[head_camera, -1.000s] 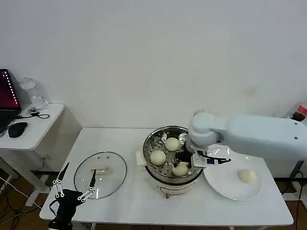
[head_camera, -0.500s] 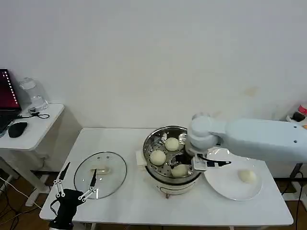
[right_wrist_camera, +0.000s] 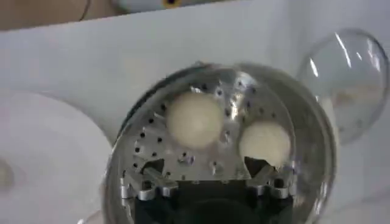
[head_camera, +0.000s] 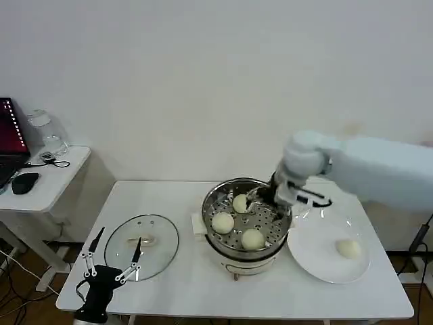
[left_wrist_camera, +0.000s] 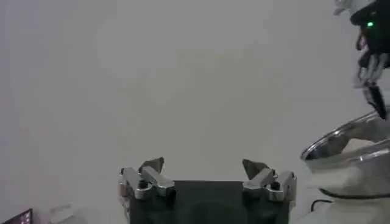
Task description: Take steamed baozi put them in steamer then cover it.
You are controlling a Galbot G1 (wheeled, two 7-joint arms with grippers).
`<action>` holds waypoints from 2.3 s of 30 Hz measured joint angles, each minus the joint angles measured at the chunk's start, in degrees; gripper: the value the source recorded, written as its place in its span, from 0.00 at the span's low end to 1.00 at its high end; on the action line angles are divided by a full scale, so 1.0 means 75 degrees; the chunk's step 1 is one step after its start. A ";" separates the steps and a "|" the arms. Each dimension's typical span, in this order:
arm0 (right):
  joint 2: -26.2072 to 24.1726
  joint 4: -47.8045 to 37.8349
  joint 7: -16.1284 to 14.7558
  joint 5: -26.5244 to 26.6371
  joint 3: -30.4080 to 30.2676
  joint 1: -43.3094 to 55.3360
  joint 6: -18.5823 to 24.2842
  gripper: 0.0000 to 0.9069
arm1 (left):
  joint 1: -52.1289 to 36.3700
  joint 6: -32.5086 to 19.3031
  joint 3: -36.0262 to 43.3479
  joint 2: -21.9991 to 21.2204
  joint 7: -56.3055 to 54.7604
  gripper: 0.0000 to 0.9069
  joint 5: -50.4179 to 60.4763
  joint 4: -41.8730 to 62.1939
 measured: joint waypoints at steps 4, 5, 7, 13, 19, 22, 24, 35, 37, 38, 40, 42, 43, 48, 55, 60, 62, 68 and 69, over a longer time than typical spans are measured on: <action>-0.0280 -0.0687 -0.0102 0.1041 -0.0271 0.0133 -0.0410 1.00 | 0.0026 -0.0025 -0.0017 0.0058 0.0004 1.00 -0.0051 0.0024; -0.0361 -0.0841 -0.0127 0.1221 -0.0310 0.0144 -0.0502 1.00 | 0.0029 -0.0034 -0.0024 0.0073 0.0005 1.00 -0.0064 0.0032; -0.0548 -0.1161 -0.0179 0.1542 -0.0362 0.0150 -0.0682 1.00 | 0.0031 -0.0046 -0.0026 0.0096 0.0007 1.00 -0.0090 0.0034; -0.1167 -0.1995 -0.0329 0.1996 -0.0333 -0.0028 -0.1026 1.00 | 0.0049 -0.0098 0.0000 0.0181 0.0029 1.00 -0.0143 0.0056; -0.1772 -0.2456 -0.0302 0.1826 0.0005 -0.0606 -0.1259 1.00 | 0.0012 -0.0108 0.0000 0.0259 0.0036 1.00 -0.0177 0.0055; -0.2016 -0.2600 -0.0239 0.1536 0.0350 -0.1136 -0.1320 1.00 | 0.0033 -0.0118 -0.0002 0.0308 0.0039 1.00 -0.0214 0.0065; -0.2120 -0.2697 -0.0212 0.1342 0.0590 -0.1488 -0.1358 1.00 | 0.0049 -0.0128 -0.0030 0.0350 0.0039 1.00 -0.0244 0.0068; -0.2257 -0.3290 -0.0049 0.0252 0.1820 -0.3247 -0.1444 1.00 | 0.0039 -0.0195 -0.0101 0.0386 0.0051 1.00 -0.0301 0.0123; -0.2233 -0.3411 -0.0040 0.0133 0.1947 -0.3461 -0.1473 1.00 | 0.0019 -0.0195 -0.0107 0.0377 0.0053 1.00 -0.0296 0.0139; -0.2209 -0.3478 -0.0042 0.0098 0.1987 -0.3558 -0.1490 1.00 | 0.0014 -0.0194 -0.0107 0.0376 0.0055 1.00 -0.0292 0.0143; -0.2162 -0.3603 -0.0045 0.0031 0.2069 -0.3730 -0.1506 1.00 | 0.0001 -0.0190 -0.0116 0.0371 0.0055 1.00 -0.0292 0.0146; -0.2099 -0.3728 -0.0036 -0.0057 0.2157 -0.3879 -0.1503 1.00 | -0.0003 -0.0188 -0.0136 0.0368 0.0055 1.00 -0.0293 0.0161; -0.2067 -0.3785 -0.0025 -0.0090 0.2201 -0.3947 -0.1501 1.00 | -0.0004 -0.0187 -0.0140 0.0367 0.0055 1.00 -0.0293 0.0173; -0.1882 -0.4088 -0.0001 -0.0191 0.2396 -0.4251 -0.1527 1.00 | 0.0005 -0.0190 -0.0143 0.0341 0.0054 1.00 -0.0289 0.0207; -0.1588 -0.4428 0.0003 -0.0317 0.2549 -0.4511 -0.1540 1.00 | -0.0021 -0.0185 -0.0169 0.0350 0.0050 1.00 -0.0287 0.0213; -0.1405 -0.4654 -0.0001 -0.0398 0.2624 -0.4621 -0.1518 1.00 | -0.0016 -0.0183 -0.0165 0.0333 0.0050 1.00 -0.0276 0.0222; -0.1341 -0.4722 -0.0001 -0.0421 0.2650 -0.4666 -0.1519 1.00 | -0.0004 -0.0183 -0.0160 0.0318 0.0050 1.00 -0.0271 0.0230; -0.1200 -0.4907 -0.0022 -0.0534 0.2763 -0.4816 -0.1526 0.92 | 0.0046 -0.0193 -0.0134 0.0272 0.0050 1.00 -0.0237 0.0225; -0.1188 -0.4924 -0.0027 -0.0549 0.2786 -0.4834 -0.1526 0.92 | 0.0043 -0.0193 -0.0135 0.0272 0.0050 1.00 -0.0237 0.0215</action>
